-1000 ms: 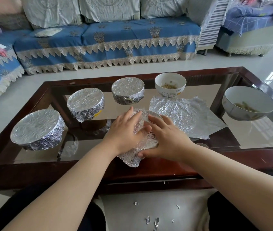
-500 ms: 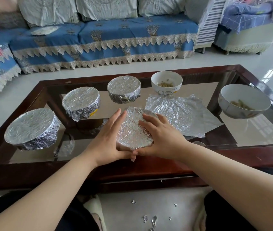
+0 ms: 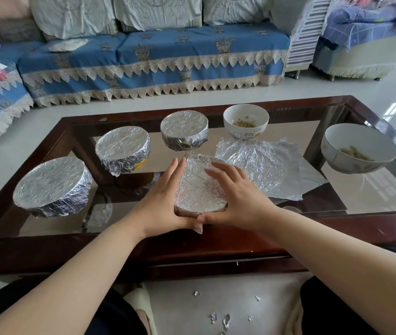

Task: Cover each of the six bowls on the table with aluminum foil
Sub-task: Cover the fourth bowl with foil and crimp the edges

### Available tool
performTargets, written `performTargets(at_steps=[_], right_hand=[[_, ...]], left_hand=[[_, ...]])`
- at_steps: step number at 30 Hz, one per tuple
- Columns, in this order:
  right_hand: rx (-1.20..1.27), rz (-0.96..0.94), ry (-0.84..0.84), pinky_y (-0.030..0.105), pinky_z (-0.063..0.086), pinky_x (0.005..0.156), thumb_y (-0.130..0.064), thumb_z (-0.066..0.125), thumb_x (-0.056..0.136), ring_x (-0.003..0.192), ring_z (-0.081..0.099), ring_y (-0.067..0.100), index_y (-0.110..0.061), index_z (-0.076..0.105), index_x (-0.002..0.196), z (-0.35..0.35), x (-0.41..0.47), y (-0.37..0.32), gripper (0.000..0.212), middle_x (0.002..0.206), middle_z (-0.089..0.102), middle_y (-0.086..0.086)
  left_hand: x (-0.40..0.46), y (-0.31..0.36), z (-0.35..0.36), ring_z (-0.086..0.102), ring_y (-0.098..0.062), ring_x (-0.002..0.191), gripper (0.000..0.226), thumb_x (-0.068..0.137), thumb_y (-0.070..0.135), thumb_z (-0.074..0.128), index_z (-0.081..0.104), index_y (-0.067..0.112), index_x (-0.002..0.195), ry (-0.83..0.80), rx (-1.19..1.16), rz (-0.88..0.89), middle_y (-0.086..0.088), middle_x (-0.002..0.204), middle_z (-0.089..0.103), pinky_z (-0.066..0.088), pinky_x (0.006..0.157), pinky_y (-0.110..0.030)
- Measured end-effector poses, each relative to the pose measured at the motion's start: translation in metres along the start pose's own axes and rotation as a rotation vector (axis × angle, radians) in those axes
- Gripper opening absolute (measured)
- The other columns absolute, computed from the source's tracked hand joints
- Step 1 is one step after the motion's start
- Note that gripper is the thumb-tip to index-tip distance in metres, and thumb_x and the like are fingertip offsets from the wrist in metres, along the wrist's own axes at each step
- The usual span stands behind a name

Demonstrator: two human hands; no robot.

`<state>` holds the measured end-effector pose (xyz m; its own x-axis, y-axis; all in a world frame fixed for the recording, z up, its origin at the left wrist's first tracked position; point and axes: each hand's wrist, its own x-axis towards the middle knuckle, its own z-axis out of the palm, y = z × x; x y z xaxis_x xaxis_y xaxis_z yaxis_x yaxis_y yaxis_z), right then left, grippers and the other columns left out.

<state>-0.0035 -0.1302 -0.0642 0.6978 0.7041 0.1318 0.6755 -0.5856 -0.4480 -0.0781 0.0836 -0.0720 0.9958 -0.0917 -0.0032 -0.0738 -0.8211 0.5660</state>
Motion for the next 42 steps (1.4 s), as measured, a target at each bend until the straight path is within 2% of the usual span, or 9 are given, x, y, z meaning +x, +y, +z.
performTargets(at_steps=[4,7,13,24,27,31,35,39,42], right_hand=[[0.0,0.004,-0.113,0.051,0.005,0.117,-0.093,0.042,0.052,0.149,-0.007,0.022,-0.041,0.006,0.151,-0.014,0.001,0.0,0.118,0.16,-0.01,-0.014],[0.087,0.033,-0.091,0.053,0.007,0.118,-0.087,0.044,0.06,0.149,-0.006,0.02,-0.043,0.009,0.151,-0.024,0.001,0.0,0.107,0.161,-0.01,-0.015],[0.229,0.15,-0.011,0.033,0.018,0.119,-0.055,0.058,0.087,0.146,0.015,0.01,-0.02,0.011,0.155,-0.019,0.007,0.001,0.089,0.162,0.006,-0.009],[0.347,0.149,-0.081,0.029,0.019,0.118,-0.03,0.07,0.086,0.145,0.02,0.012,-0.016,0.012,0.154,-0.011,0.015,0.012,0.091,0.16,0.016,0.001],[0.372,0.129,-0.096,0.016,0.019,0.109,-0.025,0.072,0.084,0.143,0.024,0.011,-0.018,0.013,0.154,-0.014,0.017,0.014,0.091,0.158,0.021,0.001],[0.385,0.113,-0.071,0.025,0.024,0.113,-0.021,0.073,0.081,0.14,0.029,0.013,-0.023,0.018,0.152,-0.014,0.02,0.02,0.089,0.154,0.027,0.001],[0.55,0.15,-0.13,0.03,0.033,0.113,-0.015,0.07,0.085,0.135,0.035,0.009,-0.023,0.025,0.15,-0.015,0.02,0.022,0.079,0.153,0.032,0.002],[0.823,0.284,-0.14,0.034,0.047,0.098,-0.011,0.065,0.089,0.125,0.051,0.027,-0.033,0.027,0.149,-0.019,0.02,0.023,0.074,0.151,0.034,0.012],[0.96,0.474,-0.054,0.027,0.049,0.076,-0.023,0.065,0.09,0.101,0.059,0.017,-0.029,0.036,0.144,-0.024,0.02,0.027,0.062,0.141,0.047,0.011]], left_hand=[[0.002,0.013,-0.012,-0.027,-0.013,0.148,0.128,0.051,0.105,0.023,-0.021,0.041,0.152,-0.014,0.199,-0.007,0.007,0.16,-0.033,-0.012,0.119,-0.038],[0.014,0.031,-0.01,-0.025,-0.019,0.149,0.108,0.068,0.093,-0.011,-0.009,0.033,0.158,0.108,0.348,0.025,0.0,0.163,-0.025,-0.017,0.119,-0.039],[0.049,0.044,-0.006,-0.009,-0.018,0.153,0.06,0.104,0.055,0.017,0.009,0.033,0.159,0.064,0.451,-0.016,0.003,0.167,-0.007,-0.006,0.121,-0.041],[0.062,0.051,0.002,0.02,-0.031,0.144,0.063,0.103,0.041,0.029,0.008,0.02,0.158,0.011,0.478,-0.161,-0.01,0.157,0.025,0.021,0.115,-0.048],[0.057,0.053,0.002,0.011,-0.03,0.148,0.061,0.103,0.045,0.025,0.006,0.025,0.158,0.021,0.491,-0.168,-0.007,0.163,0.015,0.013,0.118,-0.052],[0.042,0.058,0.004,-0.02,-0.026,0.151,0.063,0.101,0.061,0.012,0.001,0.036,0.158,-0.059,0.501,-0.138,0.007,0.165,-0.02,-0.007,0.12,-0.055],[0.038,0.058,0.006,-0.022,-0.025,0.15,0.076,0.089,0.073,0.0,-0.001,0.04,0.157,-0.093,0.487,-0.161,0.008,0.164,-0.021,-0.009,0.121,-0.053],[0.038,0.058,0.005,-0.02,-0.029,0.151,0.089,0.076,0.081,-0.005,-0.005,0.044,0.156,-0.094,0.5,-0.146,0.002,0.164,-0.02,-0.011,0.121,-0.048],[0.038,0.059,0.004,-0.022,-0.028,0.15,0.098,0.065,0.088,-0.006,-0.01,0.048,0.154,-0.116,0.51,-0.119,-0.002,0.163,-0.022,-0.01,0.122,-0.05]])
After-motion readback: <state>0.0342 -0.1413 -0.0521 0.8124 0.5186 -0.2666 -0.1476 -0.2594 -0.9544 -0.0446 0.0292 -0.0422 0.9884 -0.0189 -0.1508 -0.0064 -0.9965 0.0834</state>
